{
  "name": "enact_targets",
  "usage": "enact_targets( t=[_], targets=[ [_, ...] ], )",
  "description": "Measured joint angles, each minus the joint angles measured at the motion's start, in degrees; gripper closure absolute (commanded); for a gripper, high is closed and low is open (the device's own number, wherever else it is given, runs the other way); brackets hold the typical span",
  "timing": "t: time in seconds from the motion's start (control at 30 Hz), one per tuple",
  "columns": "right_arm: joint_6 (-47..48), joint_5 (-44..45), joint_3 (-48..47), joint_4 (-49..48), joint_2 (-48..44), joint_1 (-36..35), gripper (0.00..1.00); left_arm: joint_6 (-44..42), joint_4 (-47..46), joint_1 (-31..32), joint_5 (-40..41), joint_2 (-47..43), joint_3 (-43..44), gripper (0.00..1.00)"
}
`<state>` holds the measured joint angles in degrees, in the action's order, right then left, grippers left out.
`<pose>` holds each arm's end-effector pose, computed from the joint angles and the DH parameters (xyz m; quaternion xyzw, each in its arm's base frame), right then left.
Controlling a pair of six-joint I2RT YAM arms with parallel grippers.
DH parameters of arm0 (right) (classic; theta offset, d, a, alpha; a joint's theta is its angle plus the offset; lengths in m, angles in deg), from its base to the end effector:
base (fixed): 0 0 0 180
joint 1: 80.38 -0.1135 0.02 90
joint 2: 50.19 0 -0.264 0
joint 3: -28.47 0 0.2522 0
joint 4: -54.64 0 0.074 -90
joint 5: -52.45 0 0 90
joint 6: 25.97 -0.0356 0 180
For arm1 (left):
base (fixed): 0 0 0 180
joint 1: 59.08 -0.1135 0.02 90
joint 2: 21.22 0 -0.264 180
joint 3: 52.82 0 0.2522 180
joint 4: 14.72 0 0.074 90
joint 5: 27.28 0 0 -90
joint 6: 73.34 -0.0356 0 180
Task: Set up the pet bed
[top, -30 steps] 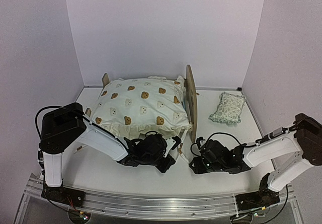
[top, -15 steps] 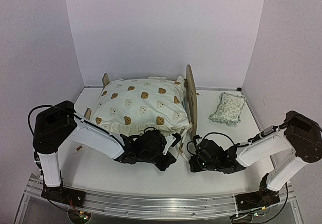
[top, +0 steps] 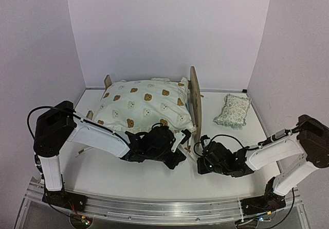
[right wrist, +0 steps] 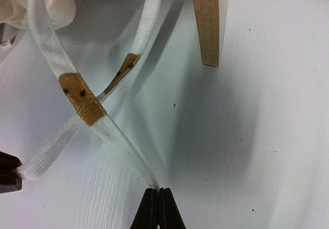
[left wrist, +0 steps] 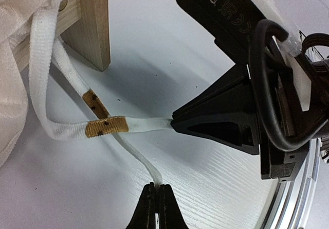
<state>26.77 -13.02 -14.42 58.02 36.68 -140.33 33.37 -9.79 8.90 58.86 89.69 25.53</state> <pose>0.1426 0.2169 0.1237 -0.1033 0.9077 0.1357 0.3834 0.1529 -0.3844 0.1577 0.4012 0.8017 -0.3201 0.3064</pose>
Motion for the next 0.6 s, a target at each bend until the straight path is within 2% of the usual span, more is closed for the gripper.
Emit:
enact_targets(
  t=[0.3,0.6],
  targets=[
    [2.1,3.3,-0.2,2.6,-0.3,0.0,1.0,-0.7,1.9,0.0,1.1,0.0,0.9,1.0],
    [2.2,3.0,-0.2,3.8,-0.3,0.0,1.0,-2.0,3.3,0.0,1.6,0.0,4.1,1.0]
  ],
)
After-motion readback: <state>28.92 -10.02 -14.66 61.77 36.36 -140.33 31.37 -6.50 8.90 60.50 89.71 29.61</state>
